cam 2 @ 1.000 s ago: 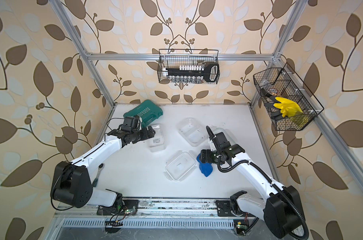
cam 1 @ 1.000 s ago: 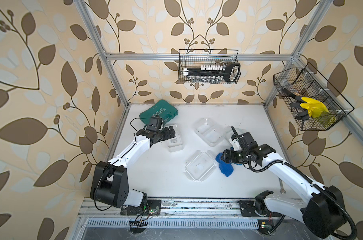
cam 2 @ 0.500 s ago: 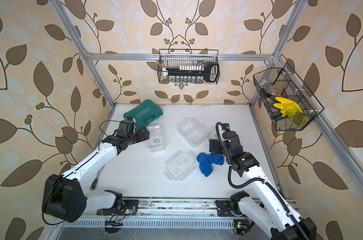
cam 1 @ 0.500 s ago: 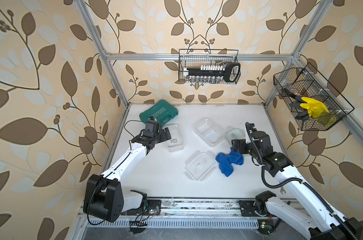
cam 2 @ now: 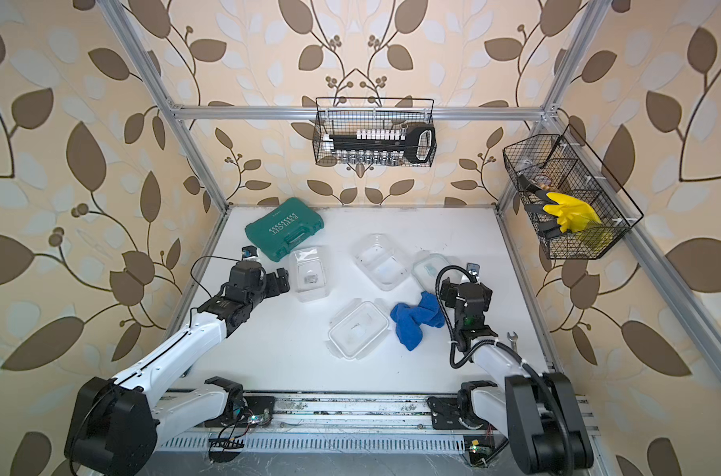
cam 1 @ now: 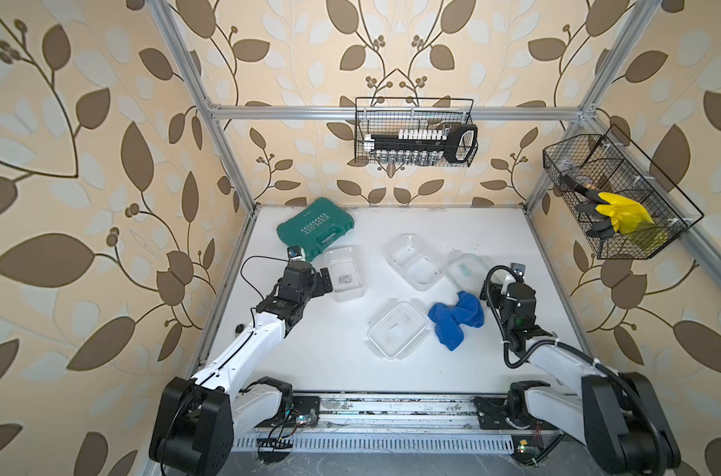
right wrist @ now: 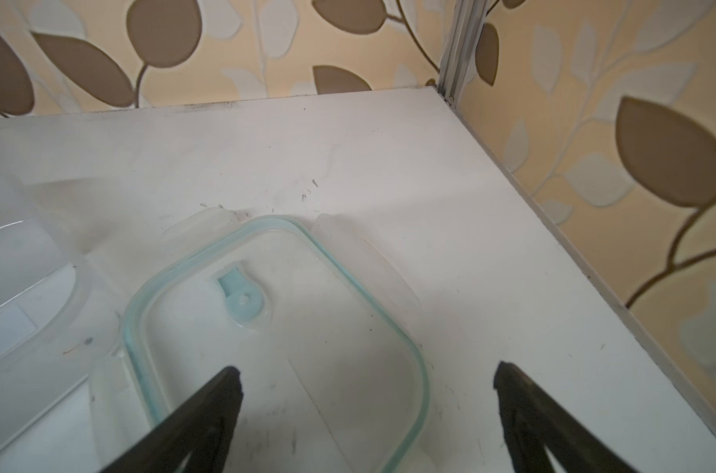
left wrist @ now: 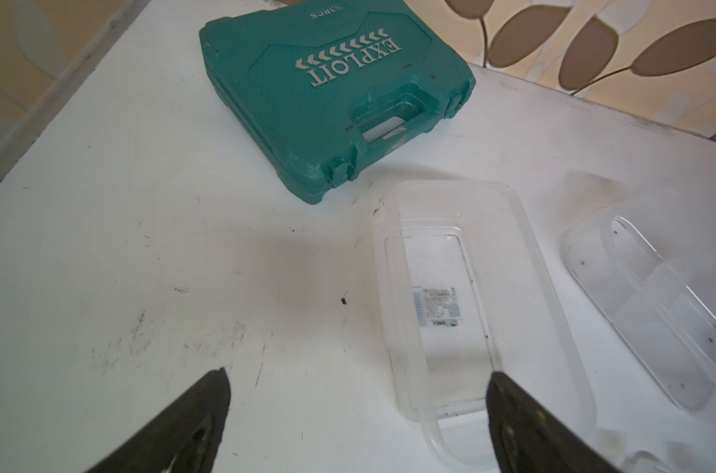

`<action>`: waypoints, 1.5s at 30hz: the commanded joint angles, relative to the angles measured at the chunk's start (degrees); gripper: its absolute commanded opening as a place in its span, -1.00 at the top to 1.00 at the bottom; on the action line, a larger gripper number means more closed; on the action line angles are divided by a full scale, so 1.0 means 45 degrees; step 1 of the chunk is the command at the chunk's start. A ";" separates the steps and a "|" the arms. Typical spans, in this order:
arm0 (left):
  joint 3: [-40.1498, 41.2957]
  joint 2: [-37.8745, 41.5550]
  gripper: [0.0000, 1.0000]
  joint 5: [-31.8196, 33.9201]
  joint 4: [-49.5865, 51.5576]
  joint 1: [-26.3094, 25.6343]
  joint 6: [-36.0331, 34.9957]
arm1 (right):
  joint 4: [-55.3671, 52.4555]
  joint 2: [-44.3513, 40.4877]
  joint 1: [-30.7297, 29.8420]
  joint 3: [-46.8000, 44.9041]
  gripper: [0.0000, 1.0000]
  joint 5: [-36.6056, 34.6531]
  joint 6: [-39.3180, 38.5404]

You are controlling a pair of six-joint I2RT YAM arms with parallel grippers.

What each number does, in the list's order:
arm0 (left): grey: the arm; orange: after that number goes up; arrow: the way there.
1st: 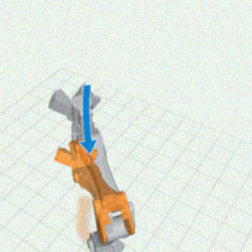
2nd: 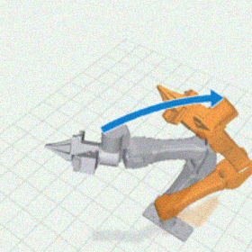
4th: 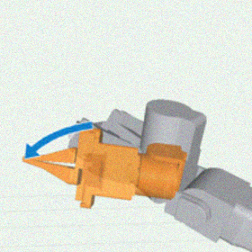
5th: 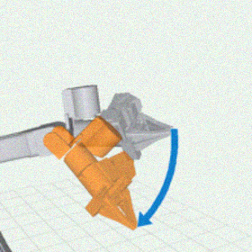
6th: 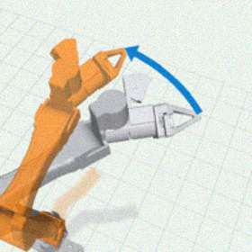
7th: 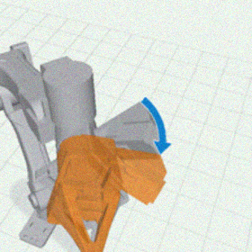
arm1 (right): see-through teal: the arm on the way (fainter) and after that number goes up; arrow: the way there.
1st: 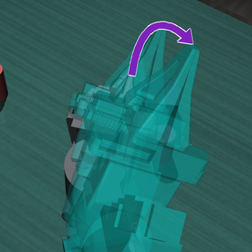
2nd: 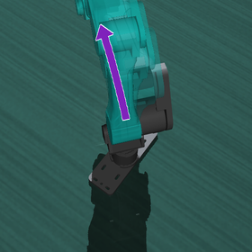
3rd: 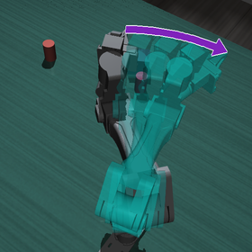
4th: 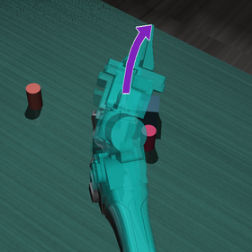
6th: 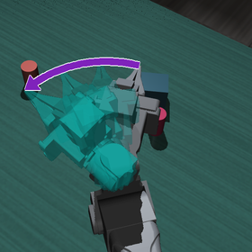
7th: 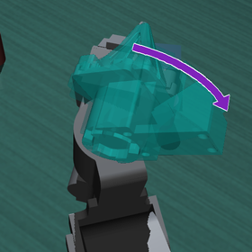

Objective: Wipe the insides of the lunch boxes
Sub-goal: Reset both arms

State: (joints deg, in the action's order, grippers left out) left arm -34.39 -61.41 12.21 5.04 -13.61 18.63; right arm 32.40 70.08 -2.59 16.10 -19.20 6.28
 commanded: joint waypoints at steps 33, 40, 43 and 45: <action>0.2761 -0.5555 -0.98 -0.0389 -1.0860 0.2189 -0.4061 | 0.3677 0.3532 0.0048 0.0905 -0.96 0.0911 -0.0674; 0.2661 -0.5554 -0.98 -0.0857 -1.0594 0.2430 -0.3983 | 0.3666 0.3548 -0.0010 0.0914 -0.96 0.0829 -0.0712; 0.2662 -0.5553 -0.98 -0.0858 -1.0602 0.2432 -0.3982 | 0.3669 0.3547 0.0000 0.0915 -0.96 0.0821 -0.0713; 0.2660 -0.5552 -0.98 -0.0858 -1.0592 0.2437 -0.3979 | 0.3641 0.3547 -0.0010 0.0916 -0.96 0.0817 -0.0708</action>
State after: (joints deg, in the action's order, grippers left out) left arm -20.97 -86.76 9.32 -42.48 -3.29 0.34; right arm 49.06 86.30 -2.24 19.18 -15.00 3.55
